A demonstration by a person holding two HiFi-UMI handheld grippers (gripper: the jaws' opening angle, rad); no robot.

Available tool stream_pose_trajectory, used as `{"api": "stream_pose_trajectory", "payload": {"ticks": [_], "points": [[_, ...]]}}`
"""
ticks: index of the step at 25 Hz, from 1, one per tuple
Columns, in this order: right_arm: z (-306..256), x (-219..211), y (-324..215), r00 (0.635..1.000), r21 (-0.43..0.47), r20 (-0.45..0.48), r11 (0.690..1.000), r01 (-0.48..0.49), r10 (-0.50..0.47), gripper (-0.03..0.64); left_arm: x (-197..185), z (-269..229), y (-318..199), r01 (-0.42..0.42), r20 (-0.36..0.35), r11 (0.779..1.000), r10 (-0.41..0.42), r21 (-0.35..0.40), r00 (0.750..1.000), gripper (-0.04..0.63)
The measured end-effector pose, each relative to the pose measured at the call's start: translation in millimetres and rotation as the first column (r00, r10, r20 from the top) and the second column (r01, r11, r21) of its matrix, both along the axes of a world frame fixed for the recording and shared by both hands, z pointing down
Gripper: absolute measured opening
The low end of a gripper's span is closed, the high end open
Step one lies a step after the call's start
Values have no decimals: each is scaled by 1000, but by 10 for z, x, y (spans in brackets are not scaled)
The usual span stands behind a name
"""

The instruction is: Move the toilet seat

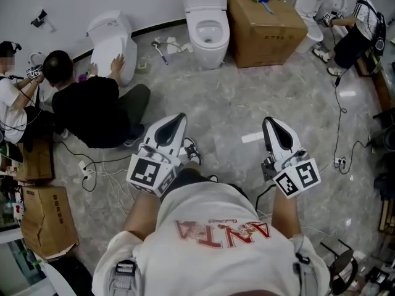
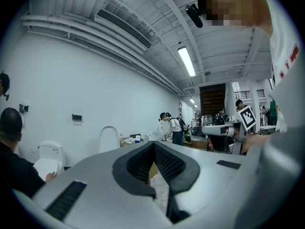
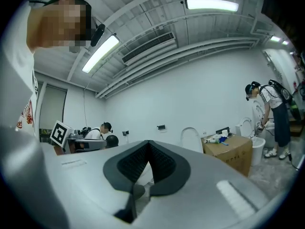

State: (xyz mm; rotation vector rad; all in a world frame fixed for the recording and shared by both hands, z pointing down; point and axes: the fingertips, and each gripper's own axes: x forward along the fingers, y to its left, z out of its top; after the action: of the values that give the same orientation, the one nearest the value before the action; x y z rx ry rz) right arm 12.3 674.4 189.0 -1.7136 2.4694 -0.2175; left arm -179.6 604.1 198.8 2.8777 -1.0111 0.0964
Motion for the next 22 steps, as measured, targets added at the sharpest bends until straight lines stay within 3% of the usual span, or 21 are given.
{"api": "stream_pose_trajectory", "payload": {"ticks": [13,22], "points": [[72,303,-1095,999,-57,-44,998,-33,31,1,372,75,-1197,-50,-23,998,49,-30,999,9],[248,55,-2343,999,-125,-35,992,-12,8,0,121,202,-2363,-28,-2,998,28,-64,1000,9]]}}
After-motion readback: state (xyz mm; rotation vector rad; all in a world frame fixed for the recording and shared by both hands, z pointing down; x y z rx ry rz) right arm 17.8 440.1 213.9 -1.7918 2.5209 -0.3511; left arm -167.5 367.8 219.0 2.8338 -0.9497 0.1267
